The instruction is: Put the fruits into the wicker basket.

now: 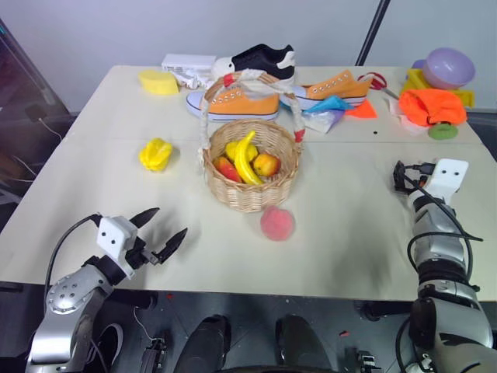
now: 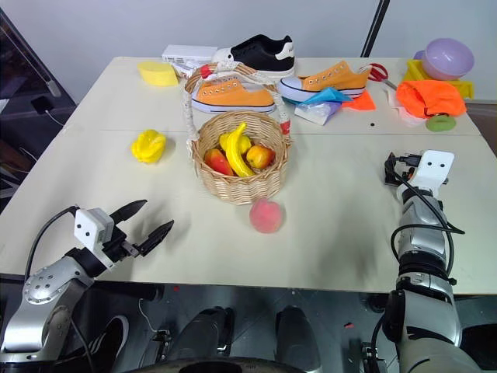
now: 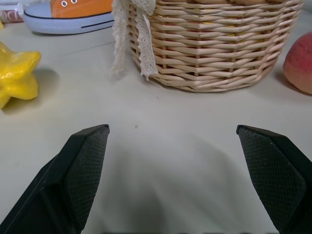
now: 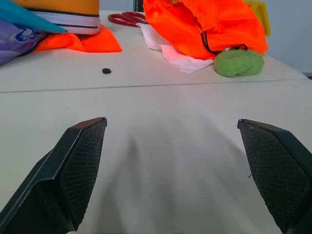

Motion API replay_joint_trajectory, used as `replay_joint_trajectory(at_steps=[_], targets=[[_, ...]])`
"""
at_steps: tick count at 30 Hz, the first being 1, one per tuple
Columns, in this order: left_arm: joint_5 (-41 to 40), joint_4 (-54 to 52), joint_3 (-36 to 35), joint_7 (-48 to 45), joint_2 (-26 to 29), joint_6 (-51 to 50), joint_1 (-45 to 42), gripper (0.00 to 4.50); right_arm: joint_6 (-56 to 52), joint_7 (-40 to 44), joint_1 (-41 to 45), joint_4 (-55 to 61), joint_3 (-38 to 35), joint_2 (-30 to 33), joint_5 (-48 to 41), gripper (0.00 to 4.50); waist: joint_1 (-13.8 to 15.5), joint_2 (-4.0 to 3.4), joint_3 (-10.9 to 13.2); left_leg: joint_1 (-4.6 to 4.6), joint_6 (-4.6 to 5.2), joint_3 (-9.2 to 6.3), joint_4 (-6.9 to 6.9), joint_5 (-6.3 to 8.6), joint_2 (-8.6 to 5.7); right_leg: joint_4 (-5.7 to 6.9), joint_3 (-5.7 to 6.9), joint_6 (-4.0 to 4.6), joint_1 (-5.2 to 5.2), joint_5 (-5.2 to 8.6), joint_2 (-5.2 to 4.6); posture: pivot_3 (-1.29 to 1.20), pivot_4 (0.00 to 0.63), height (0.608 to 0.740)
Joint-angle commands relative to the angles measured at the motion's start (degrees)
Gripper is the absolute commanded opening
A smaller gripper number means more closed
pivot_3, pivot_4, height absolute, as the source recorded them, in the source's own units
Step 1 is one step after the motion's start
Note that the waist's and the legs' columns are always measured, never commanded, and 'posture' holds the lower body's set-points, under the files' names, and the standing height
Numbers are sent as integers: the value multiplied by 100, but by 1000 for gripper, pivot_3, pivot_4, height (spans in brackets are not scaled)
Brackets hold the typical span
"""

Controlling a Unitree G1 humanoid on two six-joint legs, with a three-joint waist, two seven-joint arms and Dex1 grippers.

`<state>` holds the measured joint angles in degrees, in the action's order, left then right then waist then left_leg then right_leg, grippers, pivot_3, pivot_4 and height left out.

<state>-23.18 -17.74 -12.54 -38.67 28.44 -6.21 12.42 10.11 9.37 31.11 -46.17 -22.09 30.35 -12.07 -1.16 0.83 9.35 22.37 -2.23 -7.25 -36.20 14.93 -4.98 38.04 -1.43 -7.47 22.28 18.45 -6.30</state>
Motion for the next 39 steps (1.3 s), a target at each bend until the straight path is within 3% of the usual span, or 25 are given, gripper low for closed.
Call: replay_joint_trajectory(at_steps=[1, 8, 12, 27, 30, 31, 35, 39], targets=[[97, -101, -124, 170, -31, 160, -143, 4500, 140, 86, 101, 134, -21, 95, -14, 4485, 3, 0, 0, 0, 0, 0, 0, 0, 0, 0, 0, 0, 0, 0, 0, 0, 150, 740], [404, -172, 122, 253, 203, -211, -240, 4500, 82, 179, 75, 221, 15, 71, -19, 4485, -4, -2, -1, 0, -1, 1, 2, -1, 1, -1, -1, 0, 1, 0, 2, 0, 150, 740], [41, -156, -38, 10, 109, 9, -343, 4500, 100, 229, 73, 251, 40, 66, -9, 4485, 2, -2, -1, 0, -2, 1, 0, -1, 0, -2, -1, 0, 0, 0, 1, 0, 150, 740], [171, -55, 14, -252, 129, 562, -334, 4500, 173, 560, -34, 551, 107, 39, -52, 4485, -1, -3, -1, 0, -4, 1, 1, -2, 1, -2, -1, 0, 0, 0, 1, 0, 150, 740], [137, -52, 4, -384, 158, 637, -296, 4500, 26, 1050, -103, 832, 135, 31, -273, 4485, -4, -3, -1, 0, -4, 1, 1, -2, 1, -2, 0, 0, 0, 0, 1, 0, 150, 740], [-20, 2, -84, -581, 232, 639, -256, 4500, -52, 1653, -174, 997, 213, 73, -469, 4485, -7, -3, -1, 0, -2, 1, 1, -1, 1, -2, -1, 0, 0, 0, 1, 0, 150, 740], [-675, 192, -461, -1745, 740, 748, 103, 4500, -1017, 3940, -961, 2806, 665, 293, -1589, 4485, -7, -8, 1, -1, 9, 1, 3, 6, 22, -8, 0, 1, -3, 0, 18, 0, 150, 740], [-1374, 259, -750, -2590, 1129, 459, 387, 4500, -2362, 4722, -1747, 4591, 848, 1018, -2261, 4485, 34, -22, 4, 3, 20, -1, 4, 12, 27, -16, 0, 7, -2, -2, 17, 0, 150, 740]])
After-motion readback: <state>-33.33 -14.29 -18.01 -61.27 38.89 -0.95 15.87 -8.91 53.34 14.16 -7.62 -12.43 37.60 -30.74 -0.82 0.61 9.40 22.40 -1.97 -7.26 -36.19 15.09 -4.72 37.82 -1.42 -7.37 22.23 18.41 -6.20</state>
